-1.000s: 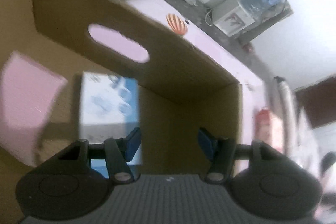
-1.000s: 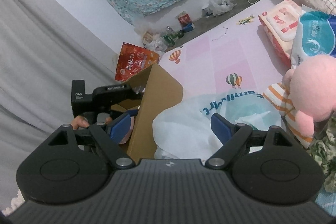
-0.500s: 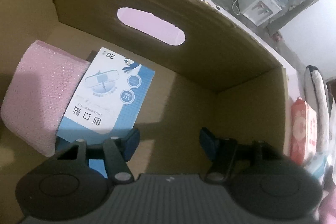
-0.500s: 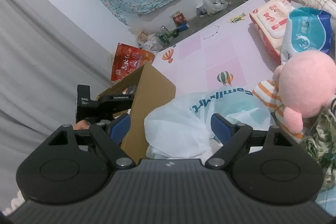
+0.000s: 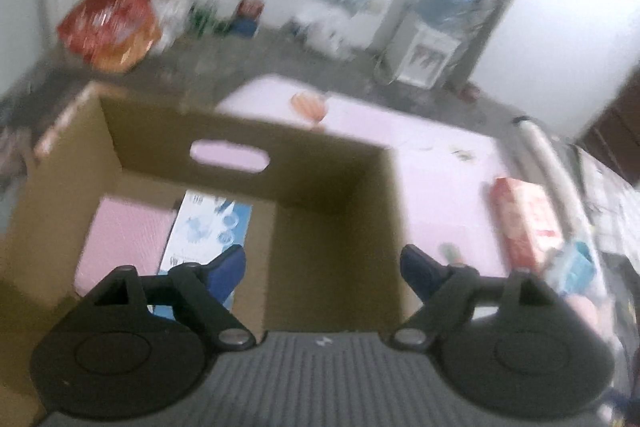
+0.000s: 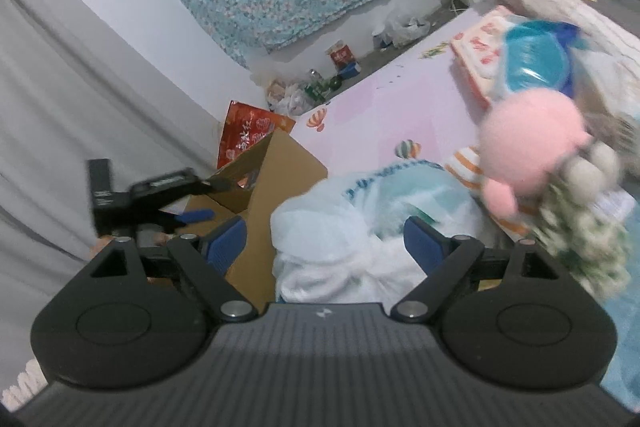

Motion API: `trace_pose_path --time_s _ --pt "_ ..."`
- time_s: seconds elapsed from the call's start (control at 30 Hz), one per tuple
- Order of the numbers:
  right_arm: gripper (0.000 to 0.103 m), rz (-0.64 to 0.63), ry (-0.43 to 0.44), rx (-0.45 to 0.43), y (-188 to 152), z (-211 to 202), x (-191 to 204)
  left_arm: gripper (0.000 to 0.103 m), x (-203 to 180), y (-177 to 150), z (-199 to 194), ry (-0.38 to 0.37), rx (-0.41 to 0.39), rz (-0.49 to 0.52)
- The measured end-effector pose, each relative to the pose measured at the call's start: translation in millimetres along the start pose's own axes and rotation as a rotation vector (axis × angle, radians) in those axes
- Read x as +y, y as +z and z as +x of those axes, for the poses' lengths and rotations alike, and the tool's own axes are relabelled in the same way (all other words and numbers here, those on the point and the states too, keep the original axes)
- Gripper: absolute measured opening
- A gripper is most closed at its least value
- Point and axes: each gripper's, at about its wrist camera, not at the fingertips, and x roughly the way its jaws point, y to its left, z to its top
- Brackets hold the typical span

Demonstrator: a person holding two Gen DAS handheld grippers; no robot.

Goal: Organize soft objects
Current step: 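Grasp the white striped tissue pack with the right tool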

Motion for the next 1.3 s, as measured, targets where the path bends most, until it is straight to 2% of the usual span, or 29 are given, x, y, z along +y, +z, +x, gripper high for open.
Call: trace_pose_path --time_s 0.17,0.27,0.4,0.5,0.57,0.73,0.9,1.03,1.13,1.2,1.27,1.3 --pt "0.086 0.043 -0.051 -0.095 -27 -52 -31 0.093 -43 -11 -55 -0.051 -0.106 0.119" --pt "0.086 0.068 -0.102 -0.141 -40 -78 -49 0.094 -71 -21 -74 -0.099 -0.131 0.184" --pt "0.086 0.101 -0.164 -0.203 -53 -106 -74 0.094 -118 -43 -77 -0.140 -0.098 0.322" --pt "0.086 0.105 -0.212 -0.250 -53 -118 -88 0.094 -156 -65 -66 -0.161 -0.048 0.434" --pt "0.086 0.094 -0.228 -0.269 -51 -121 -94 0.094 -177 -76 -57 -0.189 -0.010 0.470" --pt "0.084 0.034 -0.264 -0.290 -29 -115 -103 0.093 -222 -94 -24 -0.224 0.103 0.477" --pt "0.076 -0.048 -0.327 -0.271 10 -92 -113 0.086 -253 -95 14 -0.230 0.214 0.399" --pt "0.076 -0.150 -0.383 -0.215 36 -59 -117 0.085 -276 -92 34 -0.224 0.217 0.404" --pt "0.076 -0.231 -0.421 -0.169 49 -30 -118 0.077 -291 -92 51 -0.213 0.217 0.407" --pt "0.075 -0.254 -0.462 -0.144 56 -13 -123 0.071 -299 -93 65 -0.213 0.244 0.402" --pt "0.068 -0.260 -0.487 -0.117 58 -1 -129 0.071 -305 -95 79 -0.207 0.279 0.385" --pt "0.059 -0.250 -0.491 -0.098 59 5 -133 0.071 -308 -96 85 -0.202 0.290 0.386"
